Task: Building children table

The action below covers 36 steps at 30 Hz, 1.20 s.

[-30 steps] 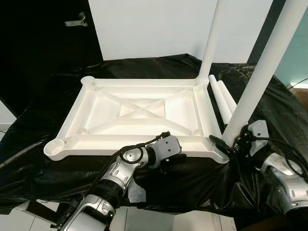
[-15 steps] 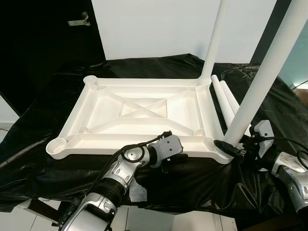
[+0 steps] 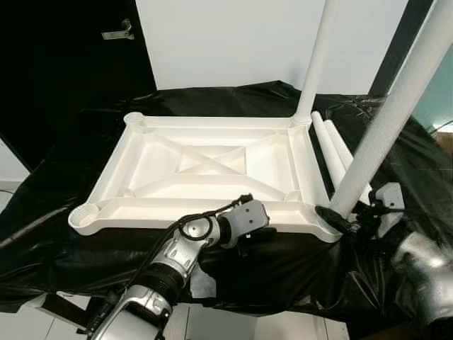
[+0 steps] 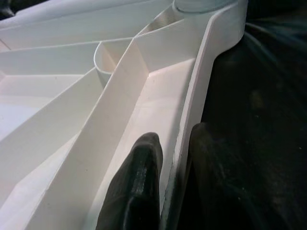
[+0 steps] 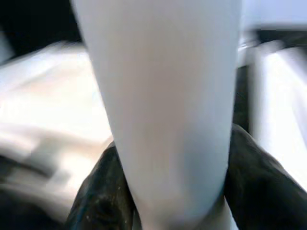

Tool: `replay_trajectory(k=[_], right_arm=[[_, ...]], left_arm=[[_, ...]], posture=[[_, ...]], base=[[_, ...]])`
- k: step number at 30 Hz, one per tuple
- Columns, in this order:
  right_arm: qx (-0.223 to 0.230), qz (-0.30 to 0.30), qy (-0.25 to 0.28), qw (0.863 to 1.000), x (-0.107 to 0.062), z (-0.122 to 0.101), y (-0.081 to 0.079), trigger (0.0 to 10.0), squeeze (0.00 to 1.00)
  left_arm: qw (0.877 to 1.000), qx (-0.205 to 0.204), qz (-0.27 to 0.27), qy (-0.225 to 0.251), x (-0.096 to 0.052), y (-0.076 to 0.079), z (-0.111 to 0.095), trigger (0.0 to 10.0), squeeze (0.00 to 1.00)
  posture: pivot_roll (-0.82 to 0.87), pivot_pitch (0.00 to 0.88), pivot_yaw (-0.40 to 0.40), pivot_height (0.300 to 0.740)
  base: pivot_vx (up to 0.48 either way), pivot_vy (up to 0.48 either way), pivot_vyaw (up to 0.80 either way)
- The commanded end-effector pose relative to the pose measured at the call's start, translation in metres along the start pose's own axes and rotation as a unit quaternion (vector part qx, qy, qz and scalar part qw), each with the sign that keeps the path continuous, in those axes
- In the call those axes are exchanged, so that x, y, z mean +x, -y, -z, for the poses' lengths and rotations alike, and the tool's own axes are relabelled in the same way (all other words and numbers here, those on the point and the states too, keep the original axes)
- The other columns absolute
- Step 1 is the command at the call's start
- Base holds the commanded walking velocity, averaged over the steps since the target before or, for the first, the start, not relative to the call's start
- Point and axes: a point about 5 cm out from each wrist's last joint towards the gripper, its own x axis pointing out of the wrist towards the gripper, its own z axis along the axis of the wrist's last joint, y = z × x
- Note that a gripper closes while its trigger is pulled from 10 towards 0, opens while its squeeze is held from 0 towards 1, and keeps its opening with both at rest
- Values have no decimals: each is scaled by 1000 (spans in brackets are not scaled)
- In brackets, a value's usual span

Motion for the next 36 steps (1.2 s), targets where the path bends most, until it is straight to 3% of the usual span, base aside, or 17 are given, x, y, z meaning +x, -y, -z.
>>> replay_trajectory(k=[1,2,5,8,14,20,21,23,24,32,33,34,36], right_arm=[[-17,98,-16,995,-6,9,-3,0,0],[-17,98,-16,995,-6,9,-3,0,0],[12,87,-30,996,-6,14,-28,0,0],[13,79,-26,996,-5,14,-39,0,0],[-4,123,-11,992,2,12,-39,0,0],[-10,106,-10,994,5,12,-45,0,0],[-14,85,-9,996,7,10,-47,8118,0],[-17,70,-9,997,8,9,-48,8118,0],[-18,54,-3,998,8,7,-47,10000,1000],[-36,-12,2,999,13,1,-36,10000,1000],[-49,-38,3,998,13,-2,-34,10000,235],[-60,-64,1,996,13,-3,-32,10000,0],[-64,-90,-5,994,12,-5,-27,10000,0]], left_arm=[[997,-56,17,-49,6,26,30,10000,0],[997,-56,17,-49,6,26,30,10000,0],[997,-54,20,-50,5,25,30,10000,0],[997,-52,22,-51,6,25,30,10000,0],[997,-50,23,-50,7,25,29,10000,0],[997,-52,22,-51,6,26,30,10000,0],[997,-52,21,-51,6,27,31,10000,0],[997,-53,21,-52,6,27,31,10000,0],[997,-53,21,-52,5,27,32,10000,0],[997,-53,20,-52,6,27,32,10000,0],[997,-53,20,-52,6,27,32,10000,0],[997,-52,21,-53,6,27,32,10000,0],[997,-52,21,-54,5,27,33,10000,0]], posture=[[-71,18,-26,740],[-71,18,-26,740],[-77,18,-16,740],[-76,18,-15,740],[-69,16,-20,740],[-63,14,-27,740],[-63,14,-29,740],[-63,14,-29,740],[-63,14,-31,740],[-70,16,-29,740],[-71,19,-27,740],[-73,20,-24,740],[-74,22,-23,740]], base=[[0,0,0],[0,0,0],[0,0,0],[0,0,0],[0,0,0],[0,0,0],[0,0,0],[0,0,0],[0,0,0],[0,0,0],[0,0,0],[0,0,0],[0,0,0]])
